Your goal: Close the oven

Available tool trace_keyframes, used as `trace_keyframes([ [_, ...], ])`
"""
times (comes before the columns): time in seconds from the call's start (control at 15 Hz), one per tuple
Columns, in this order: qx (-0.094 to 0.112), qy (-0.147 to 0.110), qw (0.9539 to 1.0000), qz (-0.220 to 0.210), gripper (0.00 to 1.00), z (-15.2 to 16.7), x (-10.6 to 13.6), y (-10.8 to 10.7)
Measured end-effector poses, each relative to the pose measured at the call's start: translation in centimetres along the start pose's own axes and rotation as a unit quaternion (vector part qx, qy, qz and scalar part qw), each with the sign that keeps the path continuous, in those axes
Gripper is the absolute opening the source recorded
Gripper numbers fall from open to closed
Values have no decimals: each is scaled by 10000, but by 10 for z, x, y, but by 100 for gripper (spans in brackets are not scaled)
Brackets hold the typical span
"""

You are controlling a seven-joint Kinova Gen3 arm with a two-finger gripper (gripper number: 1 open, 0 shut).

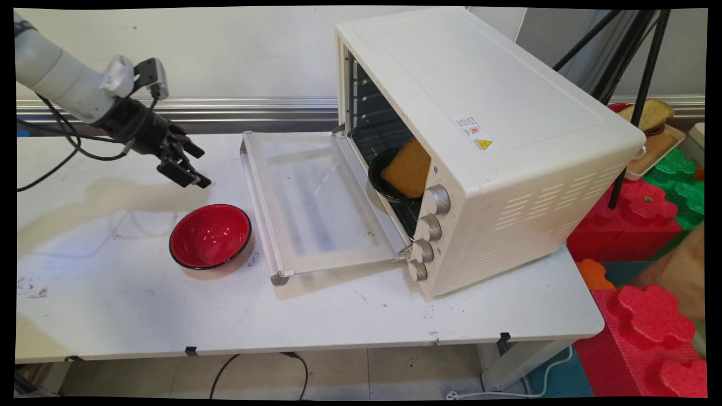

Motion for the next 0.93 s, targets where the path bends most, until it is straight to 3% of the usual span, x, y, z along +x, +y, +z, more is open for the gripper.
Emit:
trace_keyframes([
  [0.6, -109, -21, 9999, 71, 100, 35, -3, -13],
  [0.67, -111, -9, 9999, 77, 0, 38, -4, -14],
  [0.93, -89, 36, 9999, 95, 0, 51, -6, -18],
])
